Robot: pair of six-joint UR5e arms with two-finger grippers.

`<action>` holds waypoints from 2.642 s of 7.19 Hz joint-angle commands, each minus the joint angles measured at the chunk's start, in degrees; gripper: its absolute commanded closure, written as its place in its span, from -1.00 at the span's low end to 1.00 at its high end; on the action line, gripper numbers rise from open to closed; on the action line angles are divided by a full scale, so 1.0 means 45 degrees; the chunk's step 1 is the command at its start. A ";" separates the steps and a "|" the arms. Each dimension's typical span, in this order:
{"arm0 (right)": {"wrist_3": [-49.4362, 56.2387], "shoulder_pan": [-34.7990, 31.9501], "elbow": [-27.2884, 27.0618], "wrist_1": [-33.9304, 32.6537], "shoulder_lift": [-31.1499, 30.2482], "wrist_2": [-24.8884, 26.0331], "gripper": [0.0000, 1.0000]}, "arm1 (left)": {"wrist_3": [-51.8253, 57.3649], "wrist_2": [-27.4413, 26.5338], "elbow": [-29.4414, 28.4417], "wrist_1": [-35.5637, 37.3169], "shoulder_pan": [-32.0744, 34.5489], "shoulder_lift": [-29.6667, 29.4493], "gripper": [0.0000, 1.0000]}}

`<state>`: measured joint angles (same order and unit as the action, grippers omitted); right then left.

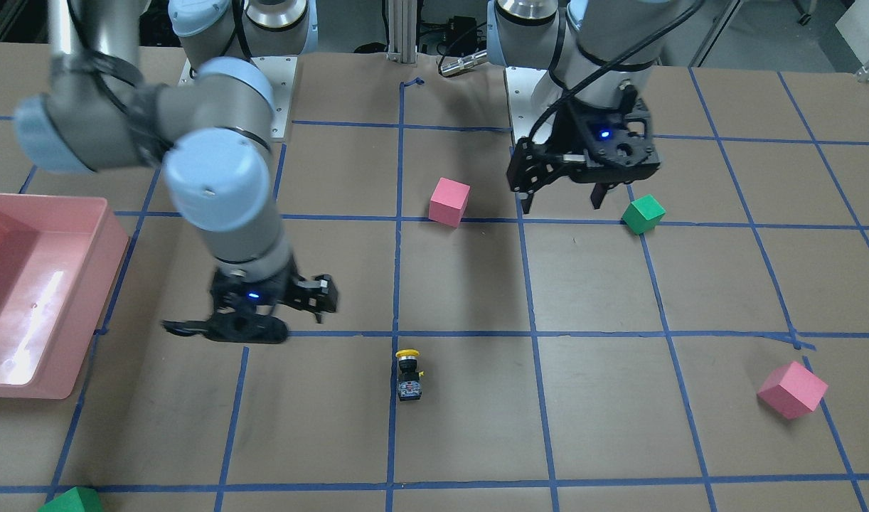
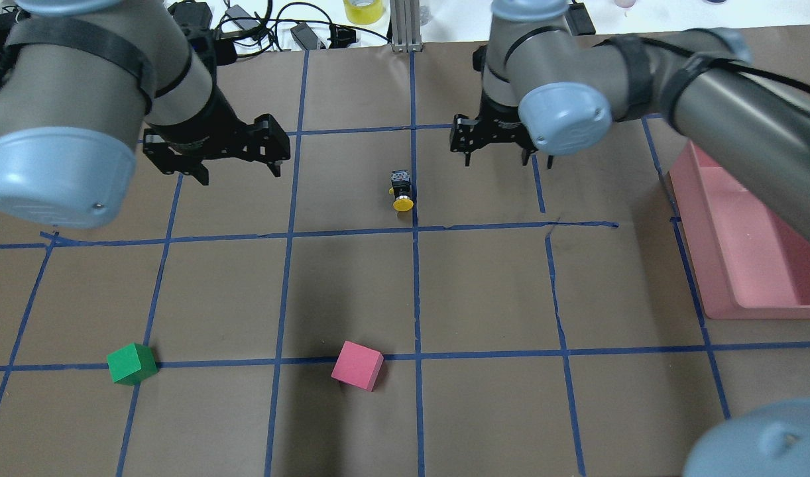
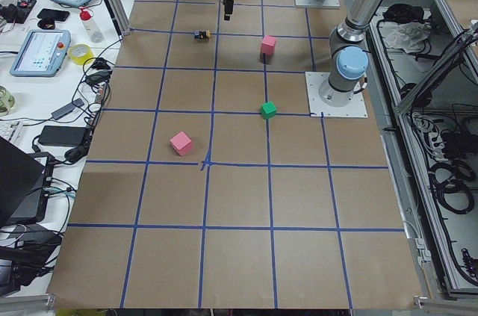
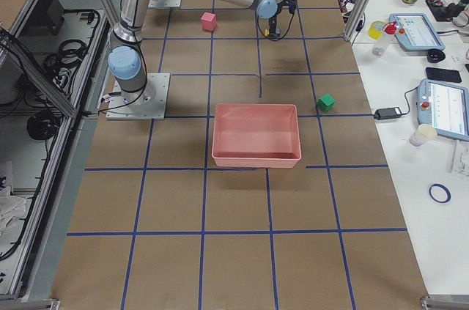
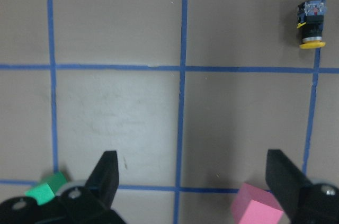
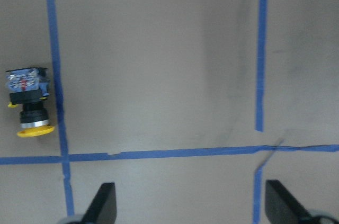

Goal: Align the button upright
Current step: 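Move the left gripper toward the button while the right gripper withdraws, then grasp the button's black body with the left gripper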

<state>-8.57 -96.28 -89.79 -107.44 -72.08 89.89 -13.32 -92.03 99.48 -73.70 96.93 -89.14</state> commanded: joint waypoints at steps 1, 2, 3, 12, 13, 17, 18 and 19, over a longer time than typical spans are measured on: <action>0.1955 0.1627 0.0049 0.2984 -0.2313 0.0219 -1.00 | -0.1374 -0.0134 0.1519 0.3507 0.1425 -0.0909 -1.00; 0.2002 0.1844 0.0108 0.3479 -0.2709 0.0723 -1.00 | -0.2014 -0.0231 0.1971 0.4550 0.2087 -0.1359 -1.00; 0.2118 0.1788 -0.0046 0.3504 -0.2713 0.0690 -1.00 | -0.2329 -0.0812 0.2420 0.6746 0.2481 -0.1982 -1.00; 0.2197 0.1826 -0.0672 0.3445 -0.2811 0.0455 -1.00 | -0.1240 -0.2439 0.3403 1.9260 0.4027 -0.8488 -0.88; 0.2197 0.1826 -0.0672 0.3445 -0.2811 0.0455 -1.00 | -0.0910 -0.2381 0.3343 1.9577 0.4027 -0.8685 -0.87; 0.2431 0.1826 -0.0731 0.3445 -0.2772 0.0474 -1.00 | -0.0558 -0.2380 0.3168 1.9600 0.4047 -0.8824 -0.27; 0.2432 0.1846 -0.0731 0.3387 -0.2752 0.0436 -1.00 | -0.0401 -0.2380 0.3206 1.9600 0.4028 -0.8843 -0.20; 0.2432 0.1846 -0.0731 0.3367 -0.2733 0.0455 -1.00 | -0.0380 -0.2342 0.3187 1.9580 0.4047 -0.8863 -0.20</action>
<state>2.32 -88.02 -93.07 -92.13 -84.47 91.92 -15.47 -102.70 113.85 14.51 115.10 -128.91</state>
